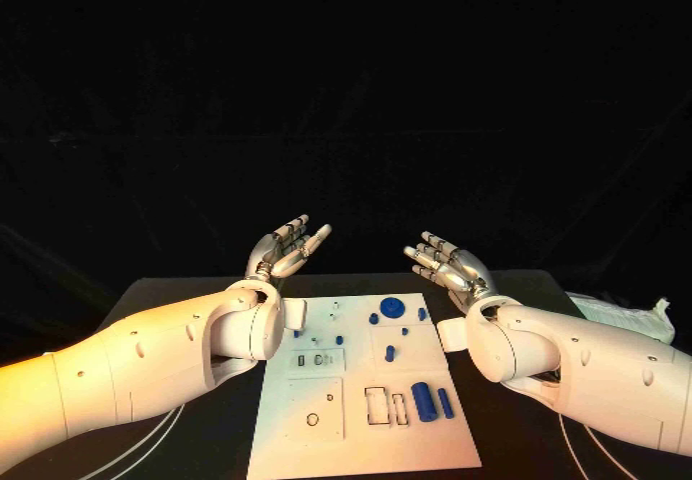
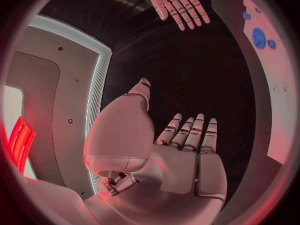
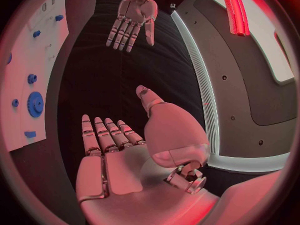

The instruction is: Assemble the parts on the task board

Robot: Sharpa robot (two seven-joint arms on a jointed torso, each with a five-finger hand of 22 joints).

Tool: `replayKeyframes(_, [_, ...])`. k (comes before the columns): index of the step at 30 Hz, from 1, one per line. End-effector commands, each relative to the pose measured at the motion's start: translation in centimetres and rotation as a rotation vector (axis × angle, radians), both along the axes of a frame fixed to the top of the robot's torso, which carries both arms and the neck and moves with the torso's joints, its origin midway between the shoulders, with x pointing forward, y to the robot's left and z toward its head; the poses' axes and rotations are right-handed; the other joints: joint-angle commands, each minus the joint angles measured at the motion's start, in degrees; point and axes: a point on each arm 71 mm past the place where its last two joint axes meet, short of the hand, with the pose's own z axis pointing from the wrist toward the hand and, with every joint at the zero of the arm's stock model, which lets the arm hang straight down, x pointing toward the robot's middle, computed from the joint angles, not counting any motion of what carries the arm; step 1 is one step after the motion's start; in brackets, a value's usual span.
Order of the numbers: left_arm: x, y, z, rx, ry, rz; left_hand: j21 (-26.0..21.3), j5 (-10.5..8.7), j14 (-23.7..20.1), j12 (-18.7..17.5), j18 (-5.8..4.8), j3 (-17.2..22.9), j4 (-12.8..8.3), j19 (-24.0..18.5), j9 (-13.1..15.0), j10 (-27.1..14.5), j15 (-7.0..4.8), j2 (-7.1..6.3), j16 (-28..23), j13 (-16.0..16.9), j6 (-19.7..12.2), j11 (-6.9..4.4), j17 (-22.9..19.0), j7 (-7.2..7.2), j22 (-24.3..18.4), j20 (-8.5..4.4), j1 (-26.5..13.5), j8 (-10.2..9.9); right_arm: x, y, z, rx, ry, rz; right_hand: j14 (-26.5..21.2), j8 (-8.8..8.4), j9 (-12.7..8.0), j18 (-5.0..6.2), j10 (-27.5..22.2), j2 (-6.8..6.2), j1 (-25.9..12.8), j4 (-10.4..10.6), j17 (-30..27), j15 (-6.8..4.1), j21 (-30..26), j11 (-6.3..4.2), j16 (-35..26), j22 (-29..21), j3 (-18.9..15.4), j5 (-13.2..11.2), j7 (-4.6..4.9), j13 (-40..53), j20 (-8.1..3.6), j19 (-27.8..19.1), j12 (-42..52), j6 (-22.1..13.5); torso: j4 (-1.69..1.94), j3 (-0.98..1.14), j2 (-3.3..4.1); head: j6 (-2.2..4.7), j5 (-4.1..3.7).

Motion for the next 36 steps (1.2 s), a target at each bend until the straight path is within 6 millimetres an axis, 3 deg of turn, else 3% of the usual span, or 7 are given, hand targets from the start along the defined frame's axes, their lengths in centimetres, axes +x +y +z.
replayKeyframes(1, [0.0, -0.6, 0.3, -0.019, -0.025, -0.081, 0.6, 0.41, 2.6, 0.4, 1.11, 0.6, 0.8, 0.9, 0.2, 1.9, 0.84, 0.48, 0.7, 0.2, 1.9, 0.79, 0.4, 6.15, 0.2, 0.91, 2.6, 0.6, -0.3, 1.3, -0.3, -0.042, 0.007, 0.227, 8.1, 1.05, 0.6, 2.38, 8.2, 0.62, 5.0, -3.0, 0.7, 1.32, 0.9, 1.27, 1.3, 0.5, 0.5, 0.2, 8.96, 0.7, 0.27, 4.6, 1.3, 6.4, -0.03, 0.02, -0.02, -0.01, -0.01])
replayKeyframes(9, [0.0, -0.6, 0.3, -0.019, -0.025, -0.081, 4.3, 0.19, 19.5, 1.5, 3.26, 1.3, 0.4, 13.4, 0.8, 11.6, 1.20, 2.49, 4.6, 1.0, 9.1, 2.24, 2.2, 6.94, 2.2, 0.92, 3.7, 1.5, -0.2, 1.4, -0.5, -0.063, 0.015, 0.288, 34.1, 4.75, 2.5, 6.31, 35.5, -0.30, 8.6, -5.6, 2.2, -1.81, 5.1, -1.37, 5.3, 2.4, 0.6, -2.1, 7.10, 2.2, 0.24, 23.4, 5.6, 30.0, -0.03, 0.02, -0.02, -0.01, -0.01])
replayKeyframes(10, [0.1, 1.4, 0.2, -0.029, -0.024, -0.077, 5.6, 0.15, 22.5, 1.8, 3.58, 1.3, 0.3, 17.5, 1.0, 14.3, 0.99, 2.81, 5.4, 1.2, 11.1, 2.37, 2.5, 6.82, 2.8, 0.82, 3.8, 1.8, 0.9, -0.2, 0.8, -0.349, -0.233, 0.251, 36.0, 5.09, 2.6, 6.88, 37.1, -0.47, 8.8, -5.8, 2.2, -2.40, 5.7, -1.82, 5.7, 2.5, 0.6, -2.4, 6.68, 2.1, 0.22, 25.5, 5.7, 33.1, 0.70, -0.75, 1.52, -0.34, -0.81])
replayKeyframes(12, [0.0, 1.7, 0.3, -0.031, -0.029, -0.079, 9.0, 0.12, 27.4, 3.0, 4.74, 1.3, 0.0, 26.9, 1.3, 22.4, -0.29, 3.67, 7.0, 1.7, 15.9, 1.81, 3.0, 6.49, 4.3, 0.64, 4.1, 2.6, 0.9, -0.2, 1.1, -0.396, -0.272, 0.250, 38.9, 5.23, 2.6, 7.45, 39.6, -0.82, 9.1, -6.1, 2.1, -3.23, 6.4, -2.64, 6.1, 2.6, 0.8, -2.9, 6.03, 1.9, 0.08, 27.5, 5.6, 36.8, 0.92, -0.76, 1.77, -0.29, -0.98])
replayKeyframes(19, [-1.1, 2.5, 0.9, -0.040, -0.045, -0.085, 13.4, 0.16, 40.1, 6.6, 6.58, 0.4, -1.4, 39.7, 2.1, 39.8, -4.22, 5.69, 10.0, 2.4, 31.1, -1.62, 4.7, 4.49, 5.4, -1.51, 4.9, 4.5, 1.2, 0.0, 2.6, -0.585, -0.421, 0.273, 47.6, 4.13, 2.2, 7.66, 47.0, -1.89, 9.0, -7.1, 2.3, -5.78, 8.2, -4.58, 6.5, 2.3, 3.9, -3.3, 4.41, 1.8, -1.91, 33.8, 4.3, 41.8, 1.44, -0.95, 3.54, 0.32, -1.78])
replayKeyframes(24, [-2.2, 2.7, 1.4, -0.060, -0.033, -0.107, 13.5, 0.08, 43.7, 6.3, 6.56, -0.2, -2.1, 43.2, 1.9, 42.8, -5.29, 6.21, 9.8, 2.3, 33.7, -2.40, 6.3, 4.00, 5.1, -2.59, 5.2, 4.4, 1.5, 0.1, 3.6, -0.720, -0.498, 0.283, 51.3, 3.30, 2.3, 7.67, 50.0, -2.83, 8.5, -7.5, 2.5, -6.87, 8.7, -5.37, 6.0, 2.0, 6.7, -3.4, 3.93, 1.9, -3.08, 36.7, 3.0, 43.8, 1.96, -1.14, 5.05, 1.46, -2.73])
replayKeyframes(36, [-4.0, 1.4, 2.5, -0.119, 0.003, -0.180, 13.0, -0.02, 44.2, 5.3, 6.48, -0.9, -2.9, 44.3, 1.7, 42.9, -5.36, 6.08, 8.9, 2.1, 34.1, -2.38, 7.1, 3.98, 4.7, -2.80, 5.5, 3.9, 3.2, 0.1, 4.7, -1.101, -0.570, 0.311, 64.8, 2.67, 2.4, 7.60, 57.4, -5.64, 7.8, -6.6, 6.6, -11.28, 14.9, -8.40, 10.1, 4.1, 8.2, -8.3, 1.90, 2.3, -8.38, 49.5, 2.6, 47.2, 3.90, -2.05, 8.35, 1.19, -4.87])
